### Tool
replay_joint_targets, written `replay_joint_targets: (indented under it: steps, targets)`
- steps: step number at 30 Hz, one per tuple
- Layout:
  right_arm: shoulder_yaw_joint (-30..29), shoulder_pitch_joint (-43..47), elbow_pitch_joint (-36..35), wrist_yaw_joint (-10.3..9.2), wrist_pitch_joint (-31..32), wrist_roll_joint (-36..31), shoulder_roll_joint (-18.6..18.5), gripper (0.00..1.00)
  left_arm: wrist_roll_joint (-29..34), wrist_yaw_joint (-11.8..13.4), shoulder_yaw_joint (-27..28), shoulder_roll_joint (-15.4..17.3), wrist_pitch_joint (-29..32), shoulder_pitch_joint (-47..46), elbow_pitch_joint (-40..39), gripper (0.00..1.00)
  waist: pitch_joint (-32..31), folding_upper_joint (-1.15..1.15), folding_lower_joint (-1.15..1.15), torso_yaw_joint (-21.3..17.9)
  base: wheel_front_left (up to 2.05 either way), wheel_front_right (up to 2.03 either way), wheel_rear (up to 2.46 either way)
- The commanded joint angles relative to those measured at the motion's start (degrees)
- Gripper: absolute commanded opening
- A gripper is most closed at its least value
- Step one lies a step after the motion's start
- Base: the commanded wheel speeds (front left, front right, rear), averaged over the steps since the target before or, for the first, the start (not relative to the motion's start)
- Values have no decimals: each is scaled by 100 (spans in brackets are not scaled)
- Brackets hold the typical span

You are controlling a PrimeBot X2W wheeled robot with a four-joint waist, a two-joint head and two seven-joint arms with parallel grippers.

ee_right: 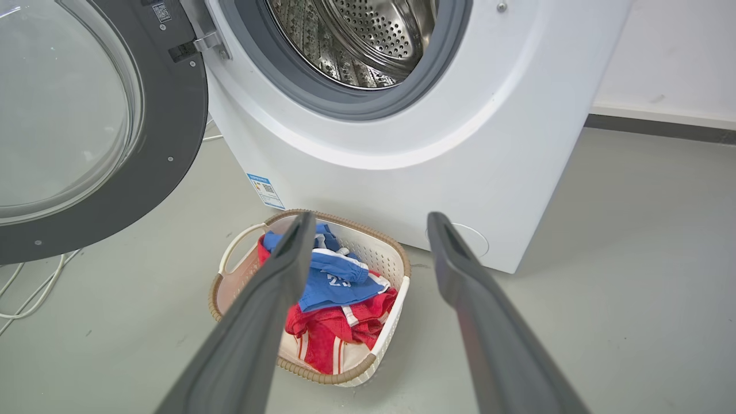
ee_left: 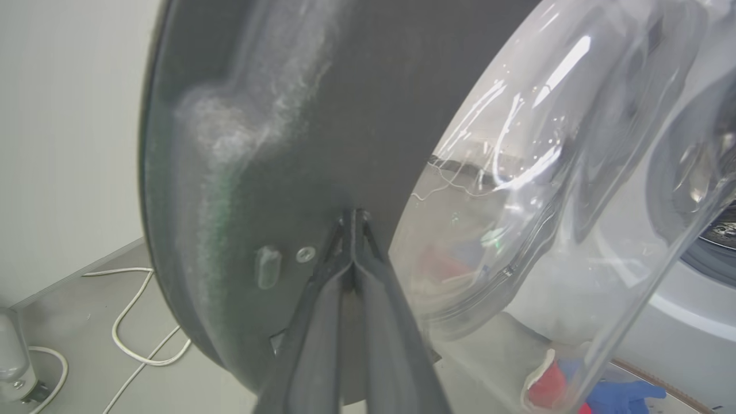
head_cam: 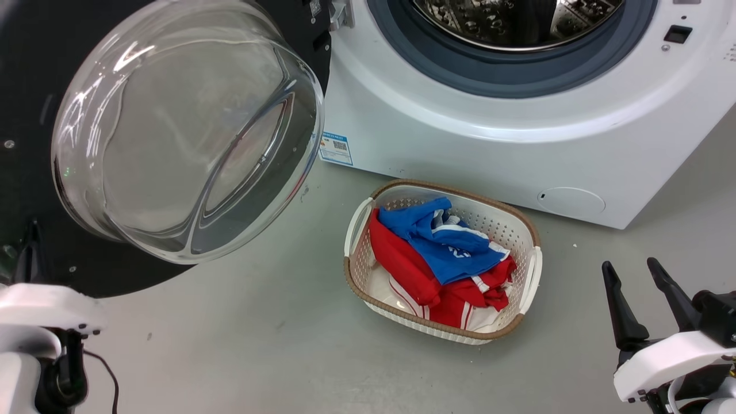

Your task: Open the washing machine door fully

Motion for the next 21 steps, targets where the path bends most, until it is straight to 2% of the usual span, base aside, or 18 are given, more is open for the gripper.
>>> replay_joint_targets:
  steps: [1, 8, 21]
  targets:
    - [-4, 5, 15, 1, -17, 11, 20, 100, 5, -12, 38, 6, -46, 71, 36, 0, -39, 0, 0, 7, 0, 0, 0]
    - [10, 157, 94, 1, -71, -42, 159, 100, 238, -39, -99, -85, -194, 544, -130, 0, -474, 0, 0, 43, 0, 0, 0]
    - [-34, 542, 107, 1, -131, -138, 478, 100, 723, 273, -520, -529, -262, 1788, -1265, 0, -1133, 0, 0, 185, 0, 0, 0]
